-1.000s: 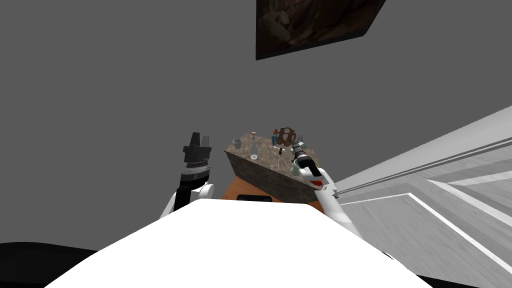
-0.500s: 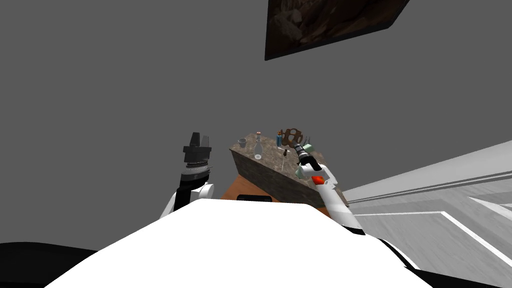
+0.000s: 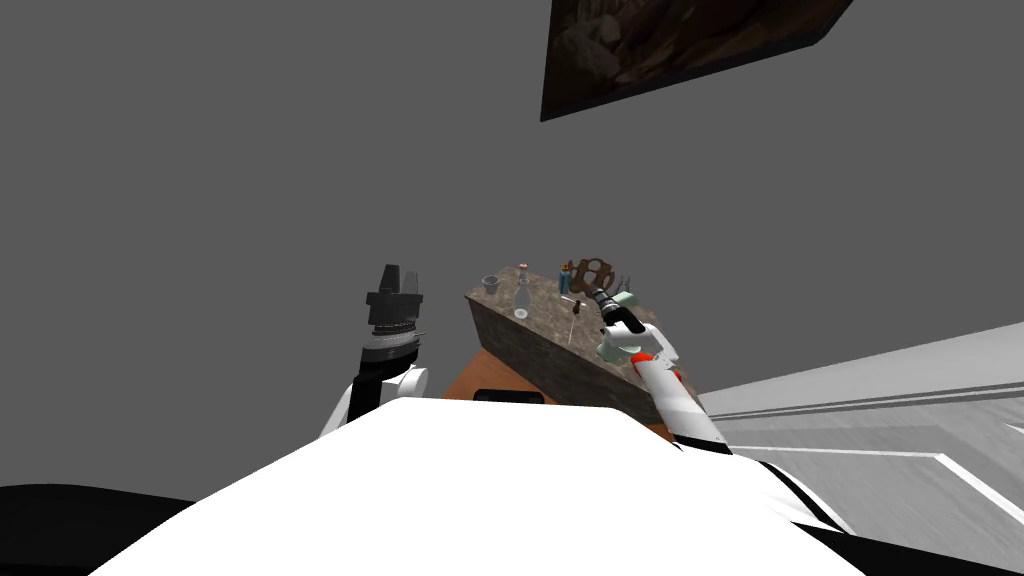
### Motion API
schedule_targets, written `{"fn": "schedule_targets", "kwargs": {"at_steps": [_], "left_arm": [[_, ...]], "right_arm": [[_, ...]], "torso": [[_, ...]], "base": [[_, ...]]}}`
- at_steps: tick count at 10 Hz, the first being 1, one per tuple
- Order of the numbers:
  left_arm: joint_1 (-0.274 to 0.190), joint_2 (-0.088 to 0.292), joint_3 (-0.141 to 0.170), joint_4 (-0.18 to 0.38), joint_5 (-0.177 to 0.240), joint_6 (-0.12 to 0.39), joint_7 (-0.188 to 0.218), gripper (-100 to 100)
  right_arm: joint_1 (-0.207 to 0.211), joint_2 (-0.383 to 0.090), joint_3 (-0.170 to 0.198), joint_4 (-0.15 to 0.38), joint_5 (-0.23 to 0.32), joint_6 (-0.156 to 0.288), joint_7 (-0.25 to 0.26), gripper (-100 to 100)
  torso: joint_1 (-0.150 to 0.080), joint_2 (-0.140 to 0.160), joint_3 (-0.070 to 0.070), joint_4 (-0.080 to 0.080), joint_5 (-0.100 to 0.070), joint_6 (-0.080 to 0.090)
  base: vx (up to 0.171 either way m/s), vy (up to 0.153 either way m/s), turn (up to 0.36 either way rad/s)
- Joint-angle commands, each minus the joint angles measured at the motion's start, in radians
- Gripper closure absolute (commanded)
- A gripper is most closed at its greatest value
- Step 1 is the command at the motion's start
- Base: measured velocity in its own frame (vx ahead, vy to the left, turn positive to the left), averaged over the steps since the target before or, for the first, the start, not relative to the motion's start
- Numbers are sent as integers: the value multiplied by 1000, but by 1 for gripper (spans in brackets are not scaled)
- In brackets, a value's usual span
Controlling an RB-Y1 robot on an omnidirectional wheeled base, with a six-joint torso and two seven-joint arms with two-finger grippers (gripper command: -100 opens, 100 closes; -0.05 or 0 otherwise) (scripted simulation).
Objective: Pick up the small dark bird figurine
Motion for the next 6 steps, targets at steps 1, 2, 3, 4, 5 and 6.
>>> {"fn": "schedule_targets", "kwargs": {"at_steps": [1, 2, 3, 4, 5, 6], "left_arm": [[0, 0, 0, 0, 0, 0, 0, 0], [0, 0, 0, 0, 0, 0, 0, 0], [0, 0, 0, 0, 0, 0, 0, 0], [0, 0, 0, 0, 0, 0, 0, 0], [0, 0, 0, 0, 0, 0, 0, 0], [0, 0, 0, 0, 0, 0, 0, 0]], "right_arm": [[-42, -40, -7, 50, -22, 50, 40, -100], [-42, -40, -7, 68, -22, 71, 40, -100], [-82, -75, -12, 115, -43, 101, 80, -100], [-82, -75, -12, 134, -43, 125, 80, -100], [-121, -109, -17, 164, -64, 160, 119, -100], [-121, -109, -17, 190, -64, 189, 119, -100]], "torso": [[0, 0, 0, 0, 0, 0], [0, 0, 0, 0, 0, -1], [0, 0, 0, 0, 0, 0], [0, 0, 0, 0, 0, -1], [0, 0, 0, 0, 0, 0], [0, 0, 0, 0, 0, -1]], "base": [[-13, 8, 293], [-12, -2, 136], [-17, 6, 234], [-14, 1, 126], [-16, 6, 201], [-12, 0, 163]]}}
